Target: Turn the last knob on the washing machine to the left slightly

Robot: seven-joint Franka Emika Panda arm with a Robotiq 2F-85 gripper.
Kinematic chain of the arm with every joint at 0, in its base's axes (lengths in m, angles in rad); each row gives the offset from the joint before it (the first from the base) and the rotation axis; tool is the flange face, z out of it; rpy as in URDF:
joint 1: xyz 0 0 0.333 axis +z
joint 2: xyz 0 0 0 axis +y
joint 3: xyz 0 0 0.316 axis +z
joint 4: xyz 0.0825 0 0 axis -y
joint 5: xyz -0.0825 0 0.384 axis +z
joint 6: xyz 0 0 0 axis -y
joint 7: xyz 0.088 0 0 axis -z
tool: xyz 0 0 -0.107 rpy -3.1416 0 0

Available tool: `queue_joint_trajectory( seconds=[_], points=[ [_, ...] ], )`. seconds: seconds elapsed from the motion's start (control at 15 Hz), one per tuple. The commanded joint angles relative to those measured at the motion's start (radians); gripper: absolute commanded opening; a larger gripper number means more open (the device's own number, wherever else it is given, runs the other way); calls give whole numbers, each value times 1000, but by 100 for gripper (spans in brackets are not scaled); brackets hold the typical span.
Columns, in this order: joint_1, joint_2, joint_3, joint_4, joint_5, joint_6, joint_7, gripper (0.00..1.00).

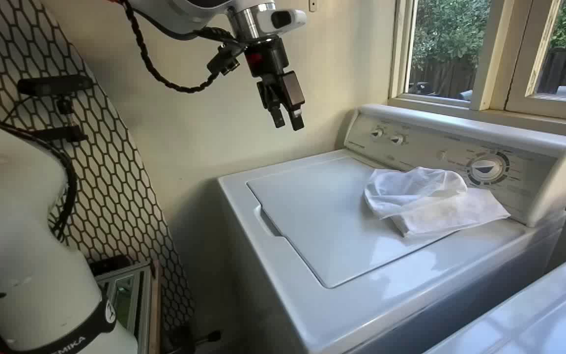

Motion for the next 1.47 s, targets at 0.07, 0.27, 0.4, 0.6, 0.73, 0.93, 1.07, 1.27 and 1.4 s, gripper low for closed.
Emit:
queue_joint_trajectory(
  seconds=[0.07, 0.27, 0.4, 0.6, 0.73, 0.93, 1.07, 1.27, 1.4],
  points=[
    [21, 3, -18, 3, -12, -4, 9, 100],
    [21, 3, -18, 3, -12, -4, 9, 100],
    [3, 50, -12, 18, 9, 48, 88, 100],
    [-39, 163, 2, 65, 15, 164, 250, 100],
    [-71, 249, 10, 99, -8, 267, 352, 100],
    [-115, 379, 12, 157, -79, 401, 530, 100],
    [-124, 457, -5, 205, -147, 451, 668, 100],
    [-102, 566, -58, 294, -262, 485, 889, 100],
    [-69, 628, -107, 361, -312, 484, 1020, 100]
  ],
)
